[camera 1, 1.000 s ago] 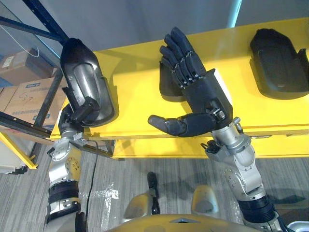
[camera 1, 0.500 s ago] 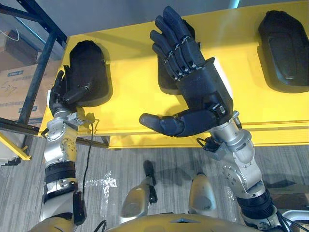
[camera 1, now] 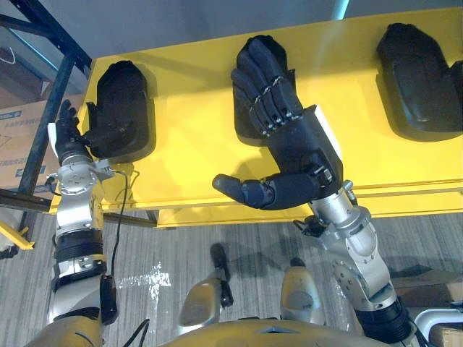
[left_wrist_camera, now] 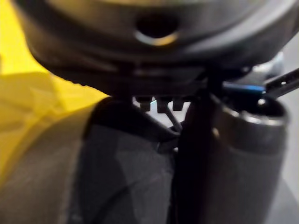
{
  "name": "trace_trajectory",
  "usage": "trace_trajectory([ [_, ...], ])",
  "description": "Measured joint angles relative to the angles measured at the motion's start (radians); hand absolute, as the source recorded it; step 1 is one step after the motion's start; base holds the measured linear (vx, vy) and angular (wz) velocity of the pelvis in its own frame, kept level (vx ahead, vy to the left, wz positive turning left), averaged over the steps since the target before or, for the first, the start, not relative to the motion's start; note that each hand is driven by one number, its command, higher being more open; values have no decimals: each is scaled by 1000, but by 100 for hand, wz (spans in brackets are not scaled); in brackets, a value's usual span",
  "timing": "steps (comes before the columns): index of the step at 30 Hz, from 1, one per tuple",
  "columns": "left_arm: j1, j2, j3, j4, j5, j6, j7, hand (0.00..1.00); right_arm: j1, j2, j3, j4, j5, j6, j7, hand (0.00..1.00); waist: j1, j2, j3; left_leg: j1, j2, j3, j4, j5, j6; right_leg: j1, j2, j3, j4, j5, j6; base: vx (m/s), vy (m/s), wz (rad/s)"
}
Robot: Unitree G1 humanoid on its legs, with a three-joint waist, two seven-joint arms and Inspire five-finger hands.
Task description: Walk over and take three plastic housings, then place them on the shelf
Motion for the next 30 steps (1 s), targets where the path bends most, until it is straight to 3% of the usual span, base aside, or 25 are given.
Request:
trace_trajectory([
  [4,3,40,0,-67,75,-12,5,100,43,1,-1,23,0,-26,8,100,2,-3,-2,35,6,-8,-2,-5,-3,57,15,-11,-45,13,-7,-2,-5,-1],
  [8,21,64,2,-181,117,-78,7,100,47,4,-13,76,-1,-51,22,100,3,-7,-4,61,9,-25,-23,1,-5,98,23,-30,-80,27,-12,-17,-18,7],
  [12,94,63,8,-374,110,-225,-1,100,76,30,-51,100,-9,-55,19,100,26,-16,-26,74,5,-44,-42,12,-2,133,25,-46,-133,51,-9,17,-2,10],
  [14,156,29,11,-478,51,-292,-44,100,79,59,-59,137,-44,-58,2,100,30,-31,-62,76,3,-54,-43,12,-2,153,25,-61,-159,58,-10,36,-10,16],
  [16,239,-63,10,-606,-40,-337,-118,100,86,85,-70,148,-67,-61,-12,100,39,-37,-81,87,2,-66,-43,11,-3,177,25,-73,-174,60,-11,29,-20,12],
  [20,448,-265,-59,-774,-102,-379,-245,100,129,116,-108,149,-124,-85,-51,100,53,-26,-107,86,4,-73,-44,10,-5,186,29,-85,-185,61,-13,-25,-20,9],
  [22,520,-320,-101,-787,-102,-378,-289,100,151,121,-133,149,-168,-95,-71,100,53,-18,-113,86,7,-73,-45,10,-6,185,32,-84,-187,62,-15,-42,-12,-1],
  [25,584,-372,-144,-787,-137,-374,-342,100,186,129,-180,148,-198,-103,-89,100,52,-14,-117,87,18,-59,-46,10,-11,184,42,-73,-207,78,-27,-64,-2,-14],
  [30,610,-385,-193,-787,-171,-374,-345,100,244,157,-244,148,-202,-143,-119,100,46,-24,-130,90,25,-29,-46,10,-11,177,46,-44,-226,100,-25,-34,7,-20],
])
